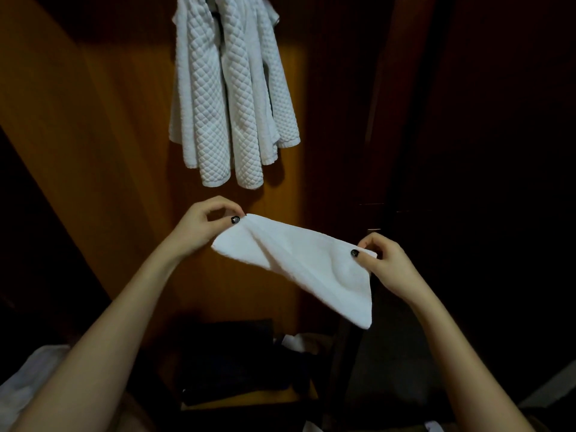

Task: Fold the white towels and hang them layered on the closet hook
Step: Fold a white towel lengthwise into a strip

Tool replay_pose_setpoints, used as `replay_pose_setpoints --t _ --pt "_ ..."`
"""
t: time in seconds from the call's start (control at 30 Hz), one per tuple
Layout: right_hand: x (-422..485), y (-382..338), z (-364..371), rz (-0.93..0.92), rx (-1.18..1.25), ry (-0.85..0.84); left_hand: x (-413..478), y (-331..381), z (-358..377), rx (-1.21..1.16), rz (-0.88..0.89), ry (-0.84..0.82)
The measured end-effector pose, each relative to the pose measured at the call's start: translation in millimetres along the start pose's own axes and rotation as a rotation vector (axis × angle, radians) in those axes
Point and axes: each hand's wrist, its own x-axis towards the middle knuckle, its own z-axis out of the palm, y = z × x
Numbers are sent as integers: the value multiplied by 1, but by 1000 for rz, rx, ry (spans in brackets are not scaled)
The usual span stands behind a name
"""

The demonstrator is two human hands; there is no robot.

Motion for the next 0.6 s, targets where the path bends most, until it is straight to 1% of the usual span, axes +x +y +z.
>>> replay_pose_setpoints --t 0.07,0.1,0.13,0.2,0.27,0.33,0.43,0.47,0.6 --pt "-2 4 0 -1 16 9 2 2 -3 -12 -24 -3" --pt "-4 6 -1 -2 69 -1 3 2 -5 -23 -60 4" --pt "-5 7 -1 8 175 -14 5 1 -6 -32 -112 11" --pt "-10 6 -2 71 473 -30 8 -3 -9 -63 -247 -5" --pt "-13 10 -4 149 681 -16 8 -8 -9 -175 -370 -36" --pt "-14 13 -5 197 689 -61 9 -10 -8 -230 -435 -57" --pt "-15 19 -4 287 701 -247 10 -13 -7 -210 -491 -63" --pt "-16 20 -5 303 720 -281 10 -14 -7 -209 -510 -63" --pt "-16 20 -10 244 603 -301 7 -25 -4 -218 -604 -43"
